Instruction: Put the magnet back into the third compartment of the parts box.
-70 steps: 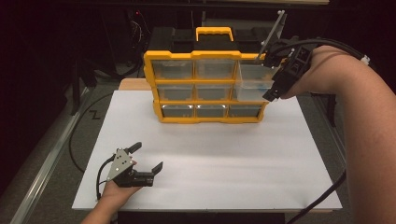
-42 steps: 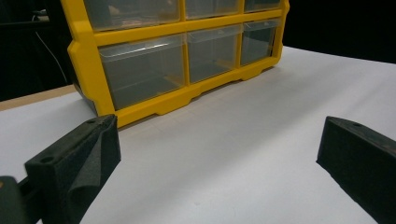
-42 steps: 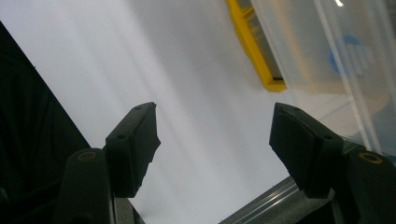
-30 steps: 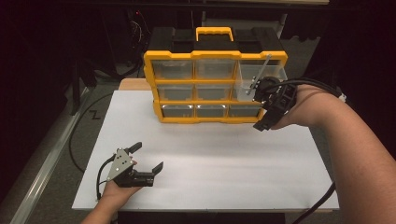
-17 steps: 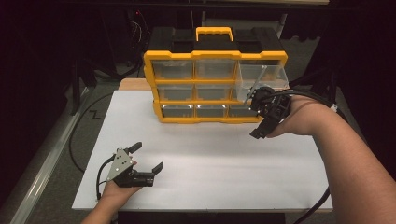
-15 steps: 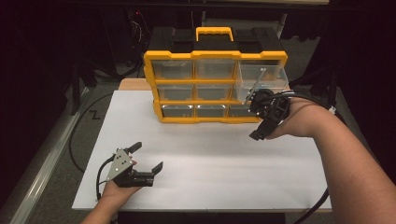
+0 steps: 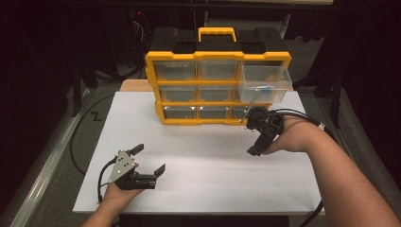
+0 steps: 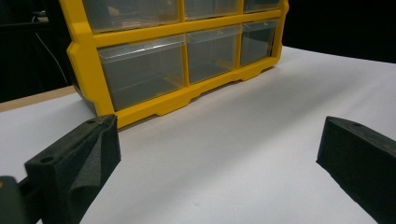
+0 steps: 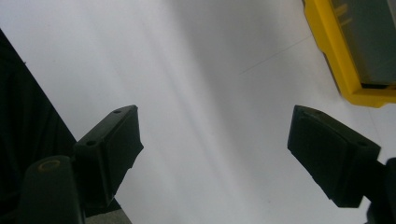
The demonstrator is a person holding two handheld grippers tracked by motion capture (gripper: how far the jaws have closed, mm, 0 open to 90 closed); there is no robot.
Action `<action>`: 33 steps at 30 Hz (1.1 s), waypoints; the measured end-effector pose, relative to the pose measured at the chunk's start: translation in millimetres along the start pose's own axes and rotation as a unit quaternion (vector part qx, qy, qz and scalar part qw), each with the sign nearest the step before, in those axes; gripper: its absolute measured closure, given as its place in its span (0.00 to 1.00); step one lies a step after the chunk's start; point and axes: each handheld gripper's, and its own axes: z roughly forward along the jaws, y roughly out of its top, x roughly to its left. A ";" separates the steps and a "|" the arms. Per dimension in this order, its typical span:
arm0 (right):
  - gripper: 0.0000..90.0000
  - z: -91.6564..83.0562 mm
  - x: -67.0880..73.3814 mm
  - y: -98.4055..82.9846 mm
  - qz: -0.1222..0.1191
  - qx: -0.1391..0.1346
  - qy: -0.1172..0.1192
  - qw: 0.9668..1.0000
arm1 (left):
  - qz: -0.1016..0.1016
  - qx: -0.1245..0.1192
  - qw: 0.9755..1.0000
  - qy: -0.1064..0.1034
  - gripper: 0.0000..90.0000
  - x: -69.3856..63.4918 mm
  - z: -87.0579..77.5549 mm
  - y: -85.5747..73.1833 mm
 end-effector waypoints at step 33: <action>0.09 100.0 11.6 -18.9 0.022 0.023 0.024 0.999 | 0.001 0.000 1.000 -0.001 0.00 0.2 -0.3 0.1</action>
